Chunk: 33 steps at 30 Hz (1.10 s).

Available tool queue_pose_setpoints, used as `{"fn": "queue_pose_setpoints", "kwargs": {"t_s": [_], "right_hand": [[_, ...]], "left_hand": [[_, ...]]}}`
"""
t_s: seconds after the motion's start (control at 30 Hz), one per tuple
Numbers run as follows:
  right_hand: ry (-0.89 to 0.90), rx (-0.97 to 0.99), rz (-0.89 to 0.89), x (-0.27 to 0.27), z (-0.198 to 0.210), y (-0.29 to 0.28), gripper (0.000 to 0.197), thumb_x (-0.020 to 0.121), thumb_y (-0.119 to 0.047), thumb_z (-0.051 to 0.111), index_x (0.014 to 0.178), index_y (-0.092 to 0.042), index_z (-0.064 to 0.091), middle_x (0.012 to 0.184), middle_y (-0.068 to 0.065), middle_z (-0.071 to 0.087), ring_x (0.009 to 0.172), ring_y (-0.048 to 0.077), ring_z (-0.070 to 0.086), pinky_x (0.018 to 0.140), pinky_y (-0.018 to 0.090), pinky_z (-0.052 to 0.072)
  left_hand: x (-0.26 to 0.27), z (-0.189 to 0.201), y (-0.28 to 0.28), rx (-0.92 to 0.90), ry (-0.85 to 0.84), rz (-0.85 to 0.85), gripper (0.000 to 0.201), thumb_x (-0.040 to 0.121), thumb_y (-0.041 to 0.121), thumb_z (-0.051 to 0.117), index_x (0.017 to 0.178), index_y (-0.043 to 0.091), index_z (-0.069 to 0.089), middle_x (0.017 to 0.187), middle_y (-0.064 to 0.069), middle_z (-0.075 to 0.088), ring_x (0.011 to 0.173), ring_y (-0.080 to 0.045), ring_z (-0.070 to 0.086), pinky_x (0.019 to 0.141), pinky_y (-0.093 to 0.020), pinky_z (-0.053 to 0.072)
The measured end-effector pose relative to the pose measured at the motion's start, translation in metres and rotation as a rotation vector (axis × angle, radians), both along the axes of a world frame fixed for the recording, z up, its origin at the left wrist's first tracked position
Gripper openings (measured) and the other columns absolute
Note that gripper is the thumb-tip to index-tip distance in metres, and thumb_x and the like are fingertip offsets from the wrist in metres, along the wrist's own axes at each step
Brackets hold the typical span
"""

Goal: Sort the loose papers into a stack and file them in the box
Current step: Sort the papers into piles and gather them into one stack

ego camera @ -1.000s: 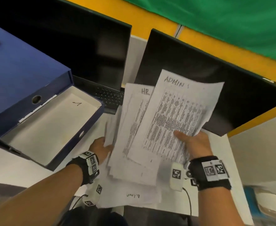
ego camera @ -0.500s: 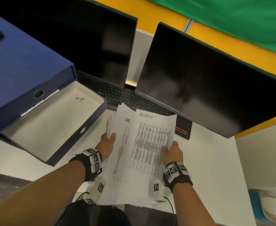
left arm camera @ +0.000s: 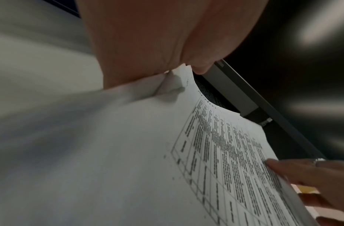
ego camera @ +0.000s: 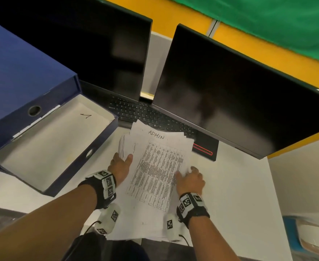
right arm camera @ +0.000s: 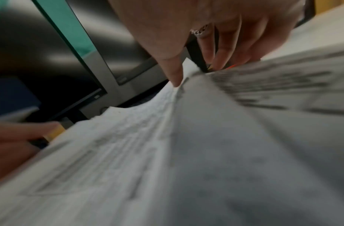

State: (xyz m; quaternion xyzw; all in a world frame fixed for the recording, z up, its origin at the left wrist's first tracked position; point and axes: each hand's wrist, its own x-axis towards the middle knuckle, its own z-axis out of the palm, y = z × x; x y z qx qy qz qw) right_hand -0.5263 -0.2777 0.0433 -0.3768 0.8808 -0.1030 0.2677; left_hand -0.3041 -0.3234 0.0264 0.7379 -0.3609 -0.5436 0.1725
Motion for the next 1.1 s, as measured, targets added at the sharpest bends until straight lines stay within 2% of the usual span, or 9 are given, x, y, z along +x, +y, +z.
{"fn": "queue_pose_setpoints", "kwargs": {"t_s": [0.1, 0.2, 0.3, 0.43, 0.6, 0.77, 0.9, 1.0, 1.1], "right_hand": [[-0.044, 0.05, 0.089, 0.0, -0.015, -0.003, 0.077, 0.095, -0.046, 0.054, 0.156, -0.021, 0.015, 0.153, 0.007, 0.036, 0.134, 0.03, 0.041, 0.109, 0.046, 0.037], [-0.34, -0.119, 0.104, 0.008, -0.02, -0.005, 0.077, 0.098, -0.026, 0.055, 0.157, -0.017, 0.006, 0.159, 0.003, 0.028, 0.142, 0.021, 0.035, 0.117, 0.029, 0.027], [-0.341, -0.125, 0.03, 0.003, -0.023, -0.007, 0.072, 0.101, -0.022, 0.05, 0.157, -0.012, 0.006, 0.164, 0.002, 0.013, 0.149, 0.018, 0.018, 0.116, 0.022, 0.012], [-0.302, -0.09, 0.132, 0.01, -0.039, 0.002, 0.085, 0.093, -0.035, 0.063, 0.156, -0.01, 0.013, 0.159, 0.001, 0.024, 0.148, 0.022, 0.023, 0.121, 0.03, 0.017], [-0.358, -0.125, -0.029, -0.006, -0.038, -0.003, 0.099, 0.078, -0.035, 0.081, 0.154, -0.012, 0.022, 0.156, 0.007, 0.035, 0.141, 0.024, 0.037, 0.117, 0.041, 0.031], [0.052, 0.033, 0.104, -0.008, -0.029, -0.006, 0.063, 0.089, -0.044, 0.064, 0.142, -0.018, 0.042, 0.145, 0.008, 0.041, 0.132, 0.03, 0.04, 0.107, 0.041, 0.035], [0.131, -0.073, 0.055, -0.002, -0.016, -0.012, 0.025, 0.098, -0.033, 0.054, 0.117, -0.018, 0.059, 0.125, 0.004, 0.053, 0.115, 0.03, 0.05, 0.092, 0.039, 0.043], [0.017, -0.294, 0.089, -0.015, 0.0, -0.017, 0.007, 0.098, -0.018, 0.056, 0.1, -0.013, 0.06, 0.096, 0.006, 0.064, 0.09, 0.027, 0.06, 0.078, 0.03, 0.046], [-0.088, -0.284, 0.202, -0.024, 0.013, -0.024, 0.003, 0.095, -0.011, 0.06, 0.093, -0.013, 0.06, 0.093, 0.003, 0.063, 0.087, 0.022, 0.059, 0.083, 0.03, 0.048]], "left_hand": [[-0.003, 0.001, -0.003, 0.001, -0.021, -0.042, 0.075, 0.099, 0.05, 0.04, 0.155, 0.011, 0.009, 0.157, -0.014, 0.024, 0.141, -0.034, 0.031, 0.114, -0.044, 0.029], [-0.002, 0.0, -0.005, -0.04, 0.022, -0.11, 0.074, 0.098, 0.044, 0.048, 0.153, 0.011, 0.014, 0.152, -0.014, 0.031, 0.139, -0.031, 0.033, 0.114, -0.043, 0.03], [0.007, 0.001, -0.01, -0.006, 0.051, -0.056, 0.063, 0.098, 0.036, 0.052, 0.146, 0.008, 0.023, 0.139, -0.013, 0.046, 0.122, -0.031, 0.05, 0.101, -0.038, 0.042], [0.012, 0.0, -0.006, -0.049, -0.042, -0.169, 0.042, 0.097, 0.025, 0.057, 0.134, 0.007, 0.051, 0.129, -0.01, 0.061, 0.117, -0.03, 0.057, 0.1, -0.034, 0.044], [0.013, 0.016, 0.0, -0.269, 0.078, -0.153, 0.026, 0.099, 0.023, 0.054, 0.125, 0.02, 0.052, 0.116, 0.002, 0.062, 0.106, -0.019, 0.059, 0.091, -0.03, 0.044], [0.023, 0.011, -0.003, -0.35, -0.039, 0.007, 0.021, 0.1, 0.028, 0.044, 0.095, 0.022, 0.064, 0.1, -0.005, 0.067, 0.088, -0.024, 0.061, 0.073, -0.028, 0.044], [0.022, 0.005, -0.002, -0.264, 0.032, 0.064, 0.026, 0.102, 0.031, 0.039, 0.121, 0.021, 0.054, 0.119, -0.01, 0.06, 0.104, -0.03, 0.059, 0.086, -0.036, 0.048], [0.022, 0.003, -0.004, -0.227, 0.027, -0.012, 0.043, 0.104, 0.032, 0.035, 0.14, 0.009, 0.043, 0.138, -0.016, 0.051, 0.126, -0.034, 0.049, 0.102, -0.037, 0.04], [0.015, 0.003, -0.003, -0.116, 0.062, -0.108, 0.061, 0.104, 0.043, 0.031, 0.154, 0.01, 0.018, 0.157, -0.015, 0.029, 0.143, -0.032, 0.031, 0.115, -0.039, 0.026]]}}
